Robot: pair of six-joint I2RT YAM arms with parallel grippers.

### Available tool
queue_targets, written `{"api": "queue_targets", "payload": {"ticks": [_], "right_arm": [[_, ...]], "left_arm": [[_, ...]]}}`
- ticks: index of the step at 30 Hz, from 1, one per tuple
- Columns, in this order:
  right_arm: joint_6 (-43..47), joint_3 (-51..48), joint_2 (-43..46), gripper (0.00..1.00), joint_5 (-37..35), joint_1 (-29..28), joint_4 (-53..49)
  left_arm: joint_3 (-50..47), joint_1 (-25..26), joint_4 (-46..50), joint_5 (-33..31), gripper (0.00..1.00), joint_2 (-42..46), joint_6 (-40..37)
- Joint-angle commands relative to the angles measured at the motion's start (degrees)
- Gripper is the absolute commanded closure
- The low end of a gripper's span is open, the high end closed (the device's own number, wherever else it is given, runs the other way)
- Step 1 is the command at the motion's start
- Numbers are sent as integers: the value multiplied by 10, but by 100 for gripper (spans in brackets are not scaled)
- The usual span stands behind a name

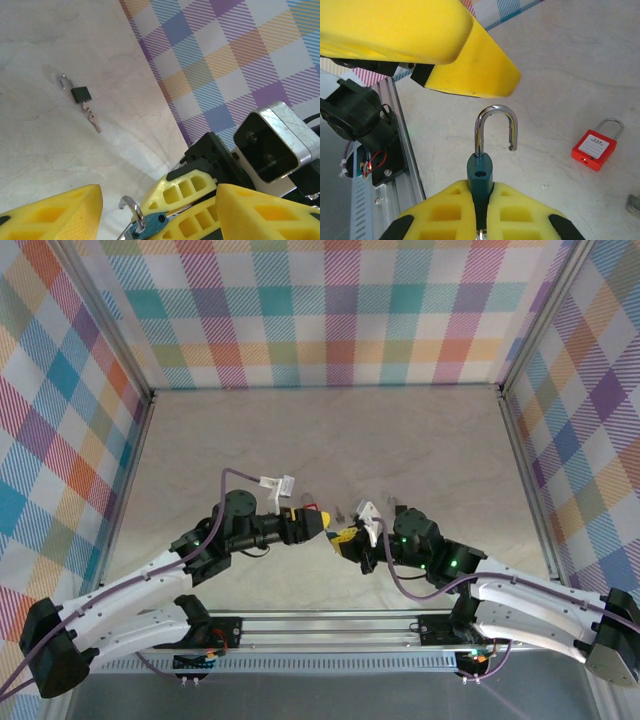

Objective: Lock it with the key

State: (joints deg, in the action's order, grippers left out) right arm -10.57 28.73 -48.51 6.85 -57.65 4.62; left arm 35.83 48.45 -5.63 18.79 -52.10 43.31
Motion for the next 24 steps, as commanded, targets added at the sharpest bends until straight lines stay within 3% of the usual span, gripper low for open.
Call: {"api": "queue_targets", "payload": {"ticks": [1, 12, 15, 19, 21, 24], "right_arm": [[18, 19, -1, 100, 11, 2, 24], [28, 27, -4, 100, 14, 2, 13], [33, 27, 0, 100, 6, 3, 7], [32, 30, -2, 100, 14, 3, 2], [32, 31, -3, 100, 15, 3, 1], [33, 33, -6, 100, 21, 3, 1]], "left_arm": [[13, -7, -40, 31, 39, -13, 22], [-1, -17, -121, 108, 47, -44, 77], [13, -27, -52, 112, 46, -33, 50], [54, -30, 149, 27, 36, 9, -46], [57, -32, 173, 12, 34, 18, -57], [62, -32, 166, 43, 36, -5, -48]]}}
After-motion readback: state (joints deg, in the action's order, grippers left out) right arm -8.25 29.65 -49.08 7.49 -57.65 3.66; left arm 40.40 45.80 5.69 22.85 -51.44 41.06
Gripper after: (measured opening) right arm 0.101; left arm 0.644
